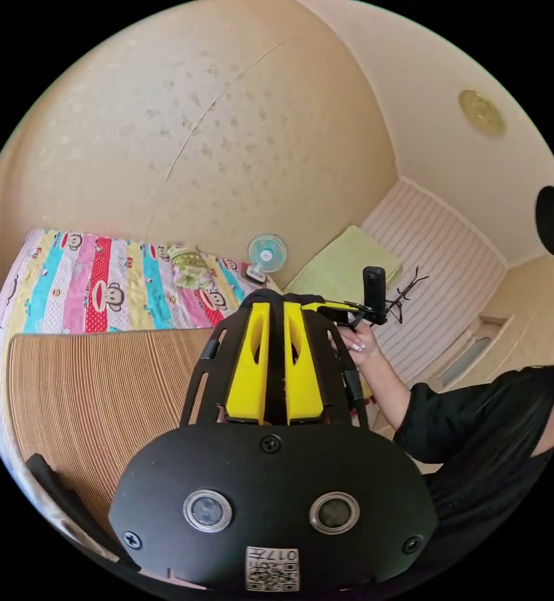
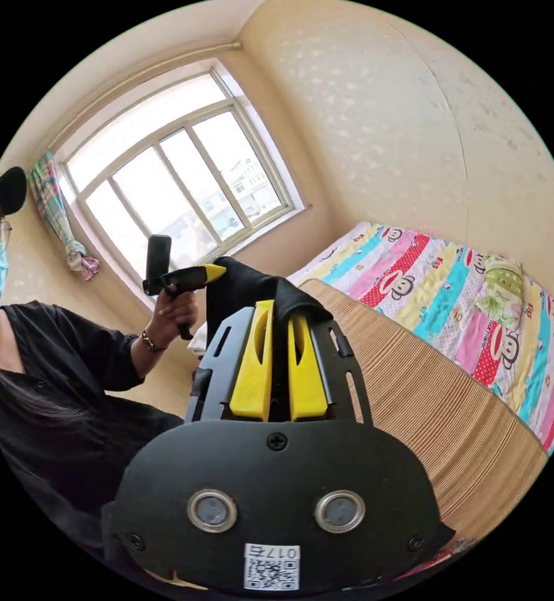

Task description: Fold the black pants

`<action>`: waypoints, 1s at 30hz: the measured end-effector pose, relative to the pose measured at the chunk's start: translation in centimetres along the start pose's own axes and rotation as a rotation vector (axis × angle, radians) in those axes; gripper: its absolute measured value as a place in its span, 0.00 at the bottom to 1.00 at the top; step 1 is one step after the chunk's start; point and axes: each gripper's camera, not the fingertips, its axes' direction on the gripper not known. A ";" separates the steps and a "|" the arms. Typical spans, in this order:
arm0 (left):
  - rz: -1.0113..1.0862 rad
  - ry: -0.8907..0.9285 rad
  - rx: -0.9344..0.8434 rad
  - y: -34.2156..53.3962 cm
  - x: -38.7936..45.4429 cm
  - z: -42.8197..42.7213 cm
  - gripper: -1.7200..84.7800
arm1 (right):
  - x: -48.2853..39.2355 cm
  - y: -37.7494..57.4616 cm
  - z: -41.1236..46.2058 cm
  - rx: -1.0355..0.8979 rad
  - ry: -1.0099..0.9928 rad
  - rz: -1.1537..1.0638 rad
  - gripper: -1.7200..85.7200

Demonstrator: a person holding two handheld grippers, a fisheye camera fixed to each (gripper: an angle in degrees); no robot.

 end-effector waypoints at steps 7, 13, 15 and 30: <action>-0.151 -0.163 -0.206 9.0 -10.1 14.8 0.08 | 8.0 8.4 13.1 -0.146 0.072 0.156 0.02; -0.491 -0.143 -0.552 25.3 -15.2 24.5 0.09 | 12.8 27.9 21.7 -0.417 -0.004 0.556 0.07; -0.531 -0.193 -0.666 29.0 -15.8 26.2 0.10 | 14.2 31.9 23.6 -0.577 -0.011 0.637 0.10; -0.723 -0.121 -0.574 21.7 -32.9 38.4 0.21 | 32.0 19.4 32.3 -0.386 -0.254 0.737 0.25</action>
